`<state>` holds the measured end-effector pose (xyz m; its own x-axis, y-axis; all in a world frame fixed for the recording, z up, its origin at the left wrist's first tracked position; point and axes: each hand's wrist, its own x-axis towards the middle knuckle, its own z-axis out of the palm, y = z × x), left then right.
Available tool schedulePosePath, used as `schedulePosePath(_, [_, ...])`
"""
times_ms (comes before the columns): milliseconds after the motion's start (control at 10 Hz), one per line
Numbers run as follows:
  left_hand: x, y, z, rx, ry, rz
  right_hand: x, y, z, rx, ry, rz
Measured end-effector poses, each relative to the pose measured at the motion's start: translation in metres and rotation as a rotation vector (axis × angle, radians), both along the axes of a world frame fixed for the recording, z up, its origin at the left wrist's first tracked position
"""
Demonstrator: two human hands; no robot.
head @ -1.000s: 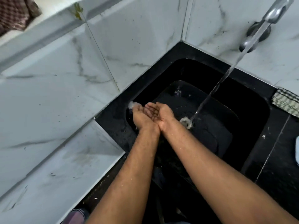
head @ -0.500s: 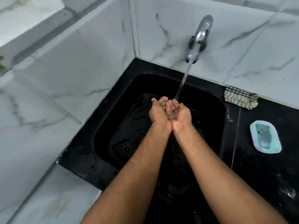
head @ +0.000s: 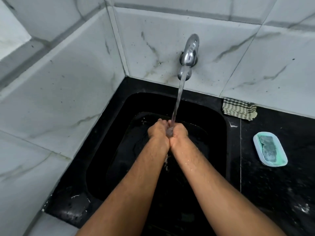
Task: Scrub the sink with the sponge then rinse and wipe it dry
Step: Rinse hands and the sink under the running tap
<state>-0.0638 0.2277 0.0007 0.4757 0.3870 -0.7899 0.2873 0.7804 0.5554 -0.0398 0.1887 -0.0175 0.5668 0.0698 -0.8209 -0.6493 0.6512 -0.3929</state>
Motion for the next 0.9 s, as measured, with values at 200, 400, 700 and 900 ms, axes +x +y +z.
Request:
schedulePosePath(200, [0.037, 0.012, 0.043, -0.011, -0.044, -0.024, 0.042, 0.015, 0.027, -0.055, -0.093, 0.062])
schedulePosePath(400, [0.060, -0.051, 0.069, -0.040, -0.278, -0.060, 0.059, -0.057, 0.063, 0.010, -0.220, -0.094])
schedulePosePath(700, [0.026, -0.048, 0.010, -0.234, -0.172, 0.171, 0.018, -0.058, 0.007, -0.051, -0.071, 0.025])
schedulePosePath(900, [0.025, -0.026, 0.015, -0.271, -0.275, 0.213, 0.016, -0.037, 0.028, 0.073, -0.108, -0.010])
